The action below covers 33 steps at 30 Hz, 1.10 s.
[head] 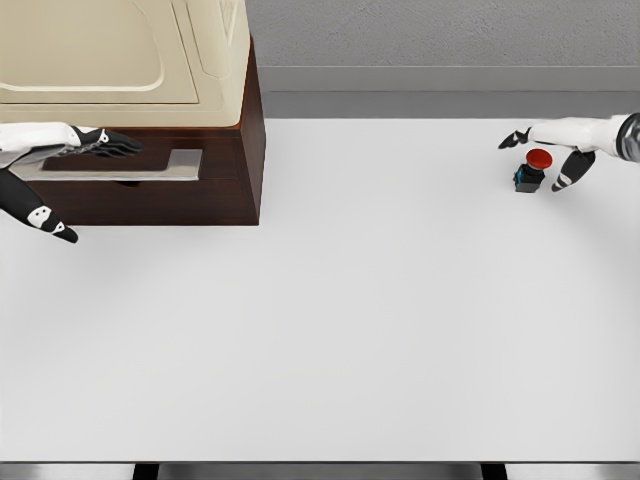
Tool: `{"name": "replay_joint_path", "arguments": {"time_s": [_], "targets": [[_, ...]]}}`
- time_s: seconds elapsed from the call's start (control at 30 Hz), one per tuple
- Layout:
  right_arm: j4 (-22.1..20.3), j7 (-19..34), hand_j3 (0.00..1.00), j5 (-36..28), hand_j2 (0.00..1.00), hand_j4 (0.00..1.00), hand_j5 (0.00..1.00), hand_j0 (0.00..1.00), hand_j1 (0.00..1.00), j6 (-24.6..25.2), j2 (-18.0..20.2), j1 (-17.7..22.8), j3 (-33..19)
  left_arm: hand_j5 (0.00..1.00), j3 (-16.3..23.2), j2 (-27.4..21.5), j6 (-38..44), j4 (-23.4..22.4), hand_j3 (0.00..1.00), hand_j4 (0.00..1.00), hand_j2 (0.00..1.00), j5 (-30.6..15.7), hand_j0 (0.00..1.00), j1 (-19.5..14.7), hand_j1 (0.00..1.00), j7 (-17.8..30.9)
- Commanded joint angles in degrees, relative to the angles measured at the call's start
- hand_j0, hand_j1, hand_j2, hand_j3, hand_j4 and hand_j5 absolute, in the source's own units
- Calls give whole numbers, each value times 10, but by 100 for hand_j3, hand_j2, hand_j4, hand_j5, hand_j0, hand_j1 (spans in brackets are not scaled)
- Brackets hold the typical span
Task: Open the cabinet drawer with left arm, and place a switch into the drawer with right arm
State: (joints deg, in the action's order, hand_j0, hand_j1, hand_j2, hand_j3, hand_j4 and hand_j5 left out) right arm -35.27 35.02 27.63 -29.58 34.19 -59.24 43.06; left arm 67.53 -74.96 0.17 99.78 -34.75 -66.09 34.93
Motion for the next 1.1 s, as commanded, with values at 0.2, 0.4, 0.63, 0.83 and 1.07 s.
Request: {"name": "replay_joint_path", "arguments": {"time_s": [0.2, 0.4, 0.63, 0.83, 1.07], "targets": [[1, 0, 78, -2, 78, 78, 78, 78, 78, 0, 1, 1, -1, 100, -6, 15, 12, -24, 100, 100, 100, 2, 100, 1, 100, 0], [1, 0, 75, -2, 75, 75, 75, 75, 75, -1, 1, 3, -1, 100, -5, 13, 12, -23, 100, 100, 100, 0, 100, 4, 100, 0], [1, 0, 68, -2, 68, 68, 68, 68, 68, -2, 1, 3, -1, 100, -4, 11, 12, -32, 100, 100, 100, 4, 100, 5, 100, 0], [1, 0, 65, -2, 65, 65, 65, 65, 65, -2, 2, 4, 0, 100, -5, 14, 12, -38, 100, 100, 100, 4, 100, 5, 100, 0], [1, 0, 59, -2, 59, 59, 59, 59, 59, -3, 3, 4, 1, 100, -5, 16, 12, -38, 100, 100, 100, 4, 100, 6, 100, 0]]}}
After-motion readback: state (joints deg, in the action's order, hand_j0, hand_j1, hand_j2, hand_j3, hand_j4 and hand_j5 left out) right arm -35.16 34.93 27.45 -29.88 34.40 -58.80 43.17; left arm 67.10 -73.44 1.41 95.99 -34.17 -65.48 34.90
